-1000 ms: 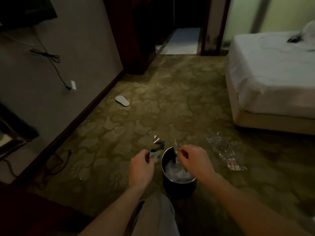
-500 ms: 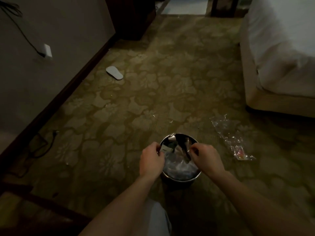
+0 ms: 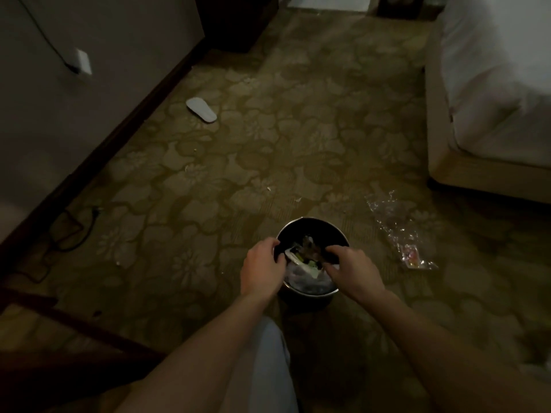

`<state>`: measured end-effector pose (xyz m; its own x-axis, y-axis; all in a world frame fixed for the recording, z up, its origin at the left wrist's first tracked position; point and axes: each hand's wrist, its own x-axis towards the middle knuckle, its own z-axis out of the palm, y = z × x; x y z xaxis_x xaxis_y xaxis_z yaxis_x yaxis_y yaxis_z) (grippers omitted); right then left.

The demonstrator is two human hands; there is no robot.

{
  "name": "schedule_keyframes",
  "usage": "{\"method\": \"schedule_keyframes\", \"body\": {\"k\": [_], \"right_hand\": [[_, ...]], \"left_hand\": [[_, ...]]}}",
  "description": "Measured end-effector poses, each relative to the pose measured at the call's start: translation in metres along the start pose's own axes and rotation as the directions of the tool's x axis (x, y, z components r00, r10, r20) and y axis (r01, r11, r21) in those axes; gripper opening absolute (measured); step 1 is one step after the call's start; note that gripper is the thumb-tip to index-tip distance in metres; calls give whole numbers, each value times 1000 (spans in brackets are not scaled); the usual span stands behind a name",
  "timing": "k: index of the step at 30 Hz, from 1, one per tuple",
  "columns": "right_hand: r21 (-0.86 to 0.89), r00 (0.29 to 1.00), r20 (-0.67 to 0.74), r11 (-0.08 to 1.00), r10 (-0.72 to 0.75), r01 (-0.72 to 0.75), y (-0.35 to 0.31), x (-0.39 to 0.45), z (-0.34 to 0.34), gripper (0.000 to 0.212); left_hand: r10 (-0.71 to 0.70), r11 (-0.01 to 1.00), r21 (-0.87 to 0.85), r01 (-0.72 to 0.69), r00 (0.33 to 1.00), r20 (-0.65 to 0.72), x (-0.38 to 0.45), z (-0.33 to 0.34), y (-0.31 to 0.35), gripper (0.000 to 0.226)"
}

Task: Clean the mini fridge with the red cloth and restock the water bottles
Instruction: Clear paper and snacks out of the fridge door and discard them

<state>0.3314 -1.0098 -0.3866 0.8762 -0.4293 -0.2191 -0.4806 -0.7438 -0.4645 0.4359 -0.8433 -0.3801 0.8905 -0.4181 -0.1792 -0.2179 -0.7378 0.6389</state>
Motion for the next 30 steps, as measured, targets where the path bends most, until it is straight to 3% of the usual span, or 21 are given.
{"method": "schedule_keyframes", "body": {"k": [13,21,30], "right_hand": [[-144,954,-96,952,-284,269,-156,-77,-66,41],[-212,803,-108,802,-587,558,-283,-157,-81,48],[-261,613,-175,637,-771,726,-427,-246,-115,49]], "left_hand": [[71,982,187,-24,967,-245,-122,-167,-12,37],[129,946,325,3,915,-383,-226,-273,-34,34],[246,900,433,52,758,-604,-344,-408,-46,32]]}}
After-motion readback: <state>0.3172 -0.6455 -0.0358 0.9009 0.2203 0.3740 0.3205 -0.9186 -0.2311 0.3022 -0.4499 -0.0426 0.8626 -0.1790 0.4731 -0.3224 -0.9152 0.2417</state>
